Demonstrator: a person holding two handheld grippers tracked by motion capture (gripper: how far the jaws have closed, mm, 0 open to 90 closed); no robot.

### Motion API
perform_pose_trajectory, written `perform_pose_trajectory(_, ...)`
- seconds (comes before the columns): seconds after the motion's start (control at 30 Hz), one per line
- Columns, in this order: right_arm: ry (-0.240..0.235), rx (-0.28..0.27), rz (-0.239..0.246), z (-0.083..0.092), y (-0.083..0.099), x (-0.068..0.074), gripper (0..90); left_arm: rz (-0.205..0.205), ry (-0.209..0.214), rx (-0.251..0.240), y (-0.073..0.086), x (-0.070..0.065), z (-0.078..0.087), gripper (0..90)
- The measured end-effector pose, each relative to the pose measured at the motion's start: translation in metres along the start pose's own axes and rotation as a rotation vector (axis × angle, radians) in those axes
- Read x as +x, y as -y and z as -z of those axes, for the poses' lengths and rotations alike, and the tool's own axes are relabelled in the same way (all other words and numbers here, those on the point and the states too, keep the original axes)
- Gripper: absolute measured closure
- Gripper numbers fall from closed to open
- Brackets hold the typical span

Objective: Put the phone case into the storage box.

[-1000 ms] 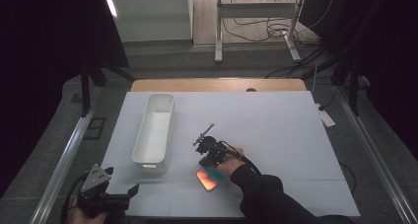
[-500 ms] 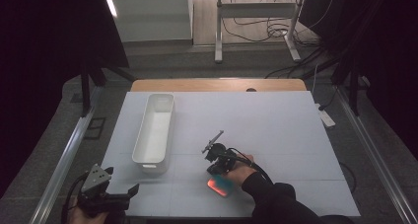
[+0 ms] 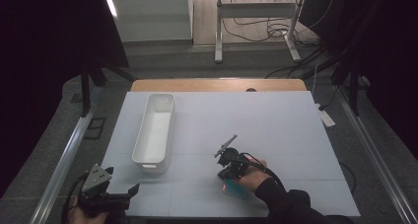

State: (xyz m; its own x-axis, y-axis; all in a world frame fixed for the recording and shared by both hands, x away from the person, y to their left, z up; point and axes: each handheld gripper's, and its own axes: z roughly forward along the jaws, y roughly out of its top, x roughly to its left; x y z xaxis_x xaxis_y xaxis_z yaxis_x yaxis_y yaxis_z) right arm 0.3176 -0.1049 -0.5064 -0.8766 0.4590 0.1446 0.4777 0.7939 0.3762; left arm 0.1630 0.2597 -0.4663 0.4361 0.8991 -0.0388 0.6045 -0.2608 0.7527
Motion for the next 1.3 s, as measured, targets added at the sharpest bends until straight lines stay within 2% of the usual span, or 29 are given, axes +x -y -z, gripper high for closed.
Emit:
perform_pose_trajectory(0.13, 0.006, 0.004, -0.023, 0.006, 0.011, -0.001, 89.0, 0.000, -0.001, 0.001, 0.000, 0.000, 0.000, 0.6)
perform_pose_trajectory(0.23, 0.010, 0.011, -0.017, 0.009, 0.016, -0.003, 89.0, 0.000, -0.001, 0.001, 0.000, 0.000, 0.000, 0.6)
perform_pose_trajectory(0.3, 0.013, 0.013, -0.034, 0.013, 0.023, -0.005, 89.0, 0.000, -0.002, 0.001, 0.000, 0.000, 0.000, 0.7)
perform_pose_trajectory(0.43, 0.019, 0.017, -0.034, 0.017, 0.030, -0.008, 89.0, -0.001, -0.003, 0.003, 0.000, 0.000, 0.000, 0.7)
perform_pose_trajectory(0.87, 0.073, 0.010, -0.101, 0.036, 0.060, -0.029, 89.0, -0.001, -0.006, 0.005, 0.000, -0.001, -0.001, 0.7)
perform_pose_trajectory(1.13, 0.093, 0.001, -0.139, 0.043, 0.070, -0.038, 89.0, -0.001, -0.006, 0.006, -0.001, -0.001, -0.001, 0.7)
perform_pose_trajectory(1.3, 0.093, 0.000, -0.132, 0.043, 0.070, -0.037, 89.0, -0.001, -0.006, 0.005, -0.001, -0.001, -0.001, 0.7)
